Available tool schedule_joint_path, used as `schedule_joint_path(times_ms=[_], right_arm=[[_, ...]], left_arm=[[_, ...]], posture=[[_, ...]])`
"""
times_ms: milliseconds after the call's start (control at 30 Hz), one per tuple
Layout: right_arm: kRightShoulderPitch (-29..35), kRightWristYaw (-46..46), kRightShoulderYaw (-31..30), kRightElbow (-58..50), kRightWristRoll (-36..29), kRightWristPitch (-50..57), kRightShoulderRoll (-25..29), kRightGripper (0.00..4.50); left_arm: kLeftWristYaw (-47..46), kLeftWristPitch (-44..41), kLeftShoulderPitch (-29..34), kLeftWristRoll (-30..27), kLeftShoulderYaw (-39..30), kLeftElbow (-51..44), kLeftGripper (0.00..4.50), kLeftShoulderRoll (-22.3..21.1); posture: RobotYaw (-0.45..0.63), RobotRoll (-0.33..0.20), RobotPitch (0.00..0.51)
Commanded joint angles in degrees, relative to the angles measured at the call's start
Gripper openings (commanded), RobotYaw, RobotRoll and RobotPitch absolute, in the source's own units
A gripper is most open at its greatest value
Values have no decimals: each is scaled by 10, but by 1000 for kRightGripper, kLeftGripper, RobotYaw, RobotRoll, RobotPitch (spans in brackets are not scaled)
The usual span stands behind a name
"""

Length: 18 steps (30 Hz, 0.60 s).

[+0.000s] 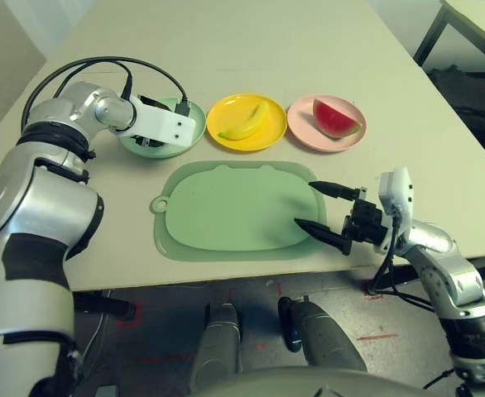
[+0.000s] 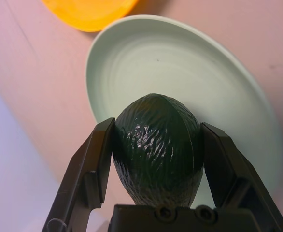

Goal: Place the fruits into color-matched plates.

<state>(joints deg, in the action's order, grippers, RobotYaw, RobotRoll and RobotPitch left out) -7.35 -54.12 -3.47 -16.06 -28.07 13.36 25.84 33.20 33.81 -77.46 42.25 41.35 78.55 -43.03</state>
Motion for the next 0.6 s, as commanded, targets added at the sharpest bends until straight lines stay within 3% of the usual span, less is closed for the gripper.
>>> schedule_joint_path(times_ms=[33, 100, 133, 233, 600], right_arm=[[9, 5, 10, -18, -9, 12, 11, 4500], [11, 6, 13, -21, -17, 20, 15, 4500], [13, 6, 14, -22, -19, 22, 17, 4500], [14, 5, 14, -21, -22, 23, 21, 4500], [-27, -9, 8, 21, -10, 14, 21, 4500]], left_arm=[[-11, -8, 20, 15, -5, 10, 3038, 5], [-3, -14, 26, 15, -10, 11, 3038, 5], [-2, -11, 28, 18, -9, 11, 3564, 5], [-5, -6, 31, 23, -11, 10, 4446, 5], [-5, 50, 0, 18, -36, -2, 4480, -17]], posture=[[-253, 0, 189], [-251, 0, 190], [-250, 0, 190], [-243, 0, 187], [-194, 0, 176]])
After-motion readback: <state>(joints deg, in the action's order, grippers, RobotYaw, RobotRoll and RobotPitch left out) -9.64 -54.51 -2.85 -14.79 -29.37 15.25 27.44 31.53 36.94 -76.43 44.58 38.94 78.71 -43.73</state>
